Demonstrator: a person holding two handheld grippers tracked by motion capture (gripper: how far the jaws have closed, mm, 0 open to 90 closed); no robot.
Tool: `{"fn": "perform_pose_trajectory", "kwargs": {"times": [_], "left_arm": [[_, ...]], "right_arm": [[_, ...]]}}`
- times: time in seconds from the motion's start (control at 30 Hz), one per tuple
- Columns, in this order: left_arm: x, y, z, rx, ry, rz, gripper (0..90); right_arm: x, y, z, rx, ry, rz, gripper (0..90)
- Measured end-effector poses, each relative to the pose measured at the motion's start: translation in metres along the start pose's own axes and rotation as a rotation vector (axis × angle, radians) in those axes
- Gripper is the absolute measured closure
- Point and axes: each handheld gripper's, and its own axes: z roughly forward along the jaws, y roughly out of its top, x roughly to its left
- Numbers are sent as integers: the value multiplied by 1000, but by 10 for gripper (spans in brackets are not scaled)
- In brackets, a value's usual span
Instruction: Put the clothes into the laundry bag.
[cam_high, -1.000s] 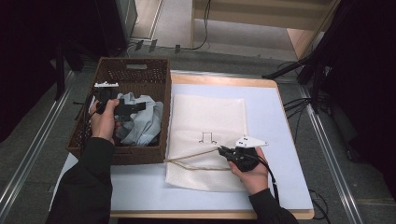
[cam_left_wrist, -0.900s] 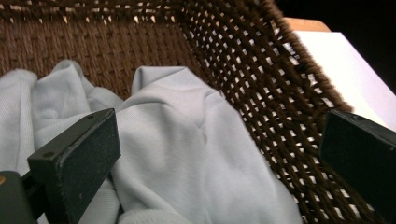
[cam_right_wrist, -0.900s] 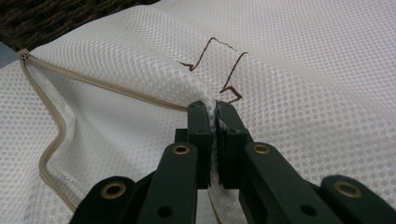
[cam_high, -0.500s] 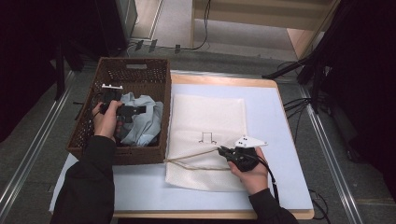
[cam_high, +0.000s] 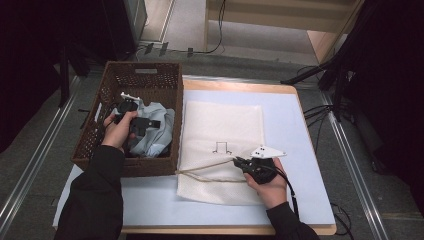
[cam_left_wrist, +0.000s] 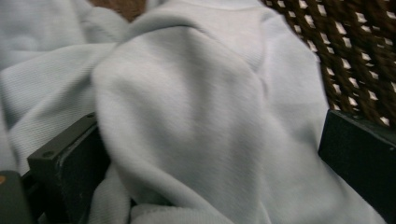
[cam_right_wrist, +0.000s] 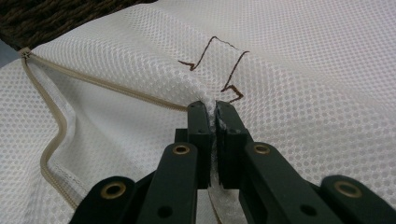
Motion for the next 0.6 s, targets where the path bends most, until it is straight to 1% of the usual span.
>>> {"fn": "perform_pose_trajectory", "kwargs": {"times": [0.1,0.17,0.23,0.33,0.37,0.4,0.43,0.47,0.5,0.53,0.57,0.6], "left_arm": [[2,1,2,24,38,-39,4],[1,1,3,28,45,-42,19],[0,0,6,49,61,-40,19],[-1,-1,9,88,67,-17,22],[-2,-1,11,114,72,-8,27],[-3,-1,12,129,73,-8,29],[-4,-2,14,137,82,-5,36],[-5,-2,14,143,86,5,48],[-5,-2,14,143,86,5,61],[-6,-3,16,153,92,24,66],[-6,-3,16,153,92,24,73],[-8,-5,17,160,106,48,84]], "right_arm": [[0,0,0,-5,0,1,873],[0,0,0,-4,1,0,873],[0,0,0,-3,0,-2,873],[0,0,0,-1,-1,-1,873],[0,0,0,-1,-1,-1,873],[0,0,0,-1,0,-1,873],[0,0,0,-4,-1,-1,873],[0,0,0,-3,-1,0,873],[0,0,-1,-3,-1,0,873],[0,0,-1,-3,0,0,873],[0,0,0,-4,0,-1,873],[0,0,0,-2,-1,-2,873]]}}
